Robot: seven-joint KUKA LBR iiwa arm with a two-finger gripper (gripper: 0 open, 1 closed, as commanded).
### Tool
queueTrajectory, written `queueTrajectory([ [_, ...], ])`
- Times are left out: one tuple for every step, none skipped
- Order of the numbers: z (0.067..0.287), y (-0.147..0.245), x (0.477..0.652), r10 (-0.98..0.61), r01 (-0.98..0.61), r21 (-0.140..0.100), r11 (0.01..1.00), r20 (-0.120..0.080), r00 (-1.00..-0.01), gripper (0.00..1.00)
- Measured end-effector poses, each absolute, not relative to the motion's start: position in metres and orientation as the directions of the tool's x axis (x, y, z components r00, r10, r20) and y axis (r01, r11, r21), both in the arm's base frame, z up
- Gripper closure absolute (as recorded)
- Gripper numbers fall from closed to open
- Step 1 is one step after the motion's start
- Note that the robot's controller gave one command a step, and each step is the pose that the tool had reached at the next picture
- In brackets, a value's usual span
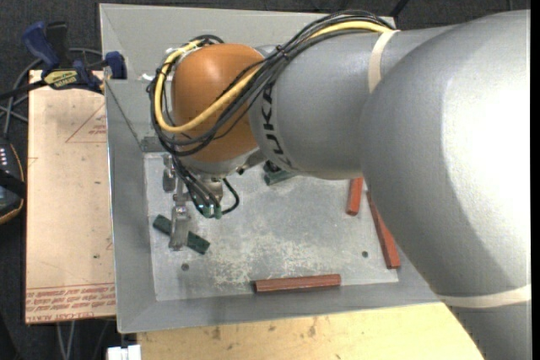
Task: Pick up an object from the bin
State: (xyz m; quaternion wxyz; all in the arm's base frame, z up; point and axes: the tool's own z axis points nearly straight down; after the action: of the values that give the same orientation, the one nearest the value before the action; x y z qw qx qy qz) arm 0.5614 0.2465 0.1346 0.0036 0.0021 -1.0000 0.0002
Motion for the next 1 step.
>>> queueTrajectory([
  [0.0655,0.2218,0.5345,-0.02,-0.02,-0.002,1.0,0.008,-1.0,0.0],
])
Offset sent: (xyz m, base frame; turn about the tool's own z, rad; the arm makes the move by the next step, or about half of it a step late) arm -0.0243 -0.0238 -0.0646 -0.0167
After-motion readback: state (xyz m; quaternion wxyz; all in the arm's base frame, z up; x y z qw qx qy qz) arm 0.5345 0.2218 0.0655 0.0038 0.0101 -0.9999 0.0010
